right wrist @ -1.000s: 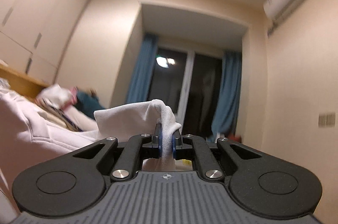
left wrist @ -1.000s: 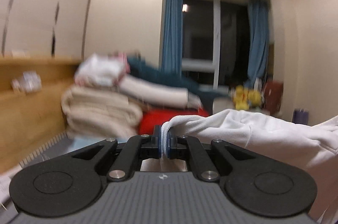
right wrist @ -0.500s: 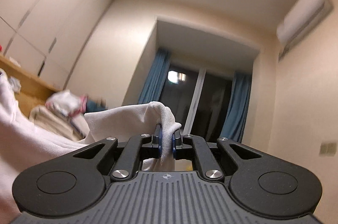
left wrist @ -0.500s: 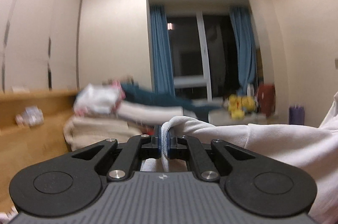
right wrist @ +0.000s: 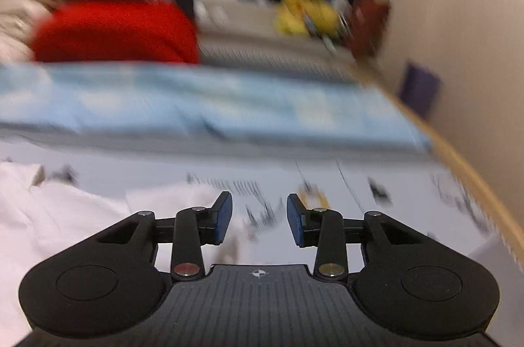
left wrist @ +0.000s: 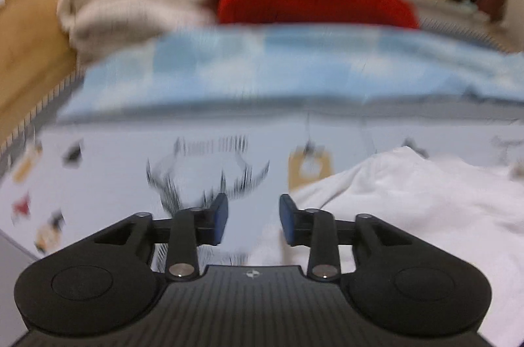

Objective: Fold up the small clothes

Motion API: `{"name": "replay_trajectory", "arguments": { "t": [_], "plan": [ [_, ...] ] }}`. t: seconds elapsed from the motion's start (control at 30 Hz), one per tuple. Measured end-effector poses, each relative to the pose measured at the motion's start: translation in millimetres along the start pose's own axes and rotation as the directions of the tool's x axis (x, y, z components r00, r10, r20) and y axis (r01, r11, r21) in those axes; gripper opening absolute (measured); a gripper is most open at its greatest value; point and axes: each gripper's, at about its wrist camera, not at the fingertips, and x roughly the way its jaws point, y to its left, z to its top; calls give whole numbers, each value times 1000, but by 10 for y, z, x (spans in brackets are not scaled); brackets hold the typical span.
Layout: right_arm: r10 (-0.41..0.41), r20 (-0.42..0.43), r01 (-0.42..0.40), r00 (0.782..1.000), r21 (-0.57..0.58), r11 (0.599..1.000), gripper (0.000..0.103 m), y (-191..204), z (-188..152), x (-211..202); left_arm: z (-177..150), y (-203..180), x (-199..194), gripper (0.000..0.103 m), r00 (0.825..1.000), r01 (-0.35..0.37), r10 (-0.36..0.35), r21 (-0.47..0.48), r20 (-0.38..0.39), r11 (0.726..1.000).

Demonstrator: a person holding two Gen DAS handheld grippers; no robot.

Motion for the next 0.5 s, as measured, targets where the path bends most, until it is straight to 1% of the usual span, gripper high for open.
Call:
{"name": "replay_trajectory", "arguments": {
  "t": [0.03,0.1,0.13,0.2,0.23,0.27,0.33,0.37,0.43,0.5],
  "plan": [
    [27,-11,-27,1000,29,999,39,-25,-71,6,-79,18,81,48,1000,15,-15,-12,-13,1000],
    [88,-33,-86,996,76,993,41,-174,-253,-70,-291,113,68,77,998,55,-56,-23,-7,998],
    [96,-40,-93,995,79,992,44,-220,-296,-105,-369,168,13,81,998,56,-56,-17,4,998],
    [96,-52,-92,994,66,994,46,-445,-499,-342,-533,296,-156,83,999,47,-47,17,4,999],
    [99,-61,-95,993,67,993,47,-620,-610,-515,-597,314,-262,83,999,42,-42,31,-13,999],
    [112,-77,-107,991,70,992,48,-703,-726,-650,-672,366,-372,83,999,39,-38,37,-32,999],
    [140,-114,-132,984,76,988,50,-904,-900,-955,-813,426,-658,85,997,32,-30,26,-70,999],
    [159,-141,-149,977,78,986,52,-969,-1016,-1089,-874,459,-797,87,996,31,-30,12,-82,999],
    [191,-199,-181,961,67,981,54,-969,-1220,-1313,-986,503,-1144,94,995,28,-33,-45,-95,999],
    [229,-255,-226,939,41,973,55,-869,-1406,-1497,-1168,543,-1404,100,994,39,-51,-123,-95,992]
  ]
}}
